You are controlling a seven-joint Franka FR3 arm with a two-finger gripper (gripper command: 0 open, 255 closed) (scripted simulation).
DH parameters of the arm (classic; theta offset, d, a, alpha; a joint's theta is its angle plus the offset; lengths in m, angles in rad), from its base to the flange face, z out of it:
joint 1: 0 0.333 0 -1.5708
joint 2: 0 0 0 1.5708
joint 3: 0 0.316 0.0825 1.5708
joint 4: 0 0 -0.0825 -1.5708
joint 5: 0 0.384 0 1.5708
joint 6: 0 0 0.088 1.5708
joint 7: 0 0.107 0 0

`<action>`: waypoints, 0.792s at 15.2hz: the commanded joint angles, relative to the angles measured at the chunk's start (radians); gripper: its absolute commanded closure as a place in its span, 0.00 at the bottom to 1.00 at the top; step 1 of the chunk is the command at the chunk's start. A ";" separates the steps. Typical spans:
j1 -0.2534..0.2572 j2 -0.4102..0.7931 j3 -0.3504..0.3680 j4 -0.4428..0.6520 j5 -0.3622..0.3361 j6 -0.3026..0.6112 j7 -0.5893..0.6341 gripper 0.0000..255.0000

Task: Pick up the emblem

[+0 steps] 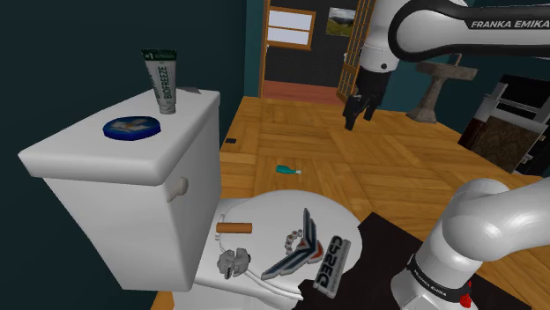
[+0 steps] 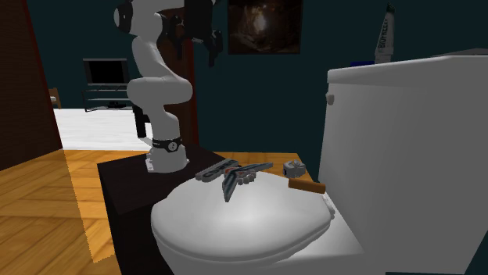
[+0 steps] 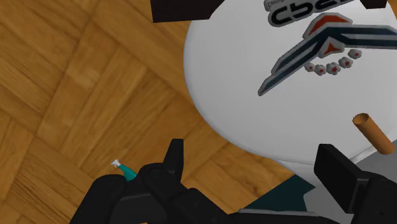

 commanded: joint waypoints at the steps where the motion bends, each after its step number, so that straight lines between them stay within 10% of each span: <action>1: 0.000 0.000 0.000 0.000 0.000 0.000 0.000 0.00; 12: -0.040 0.052 0.052 -0.315 0.131 0.326 0.294 0.00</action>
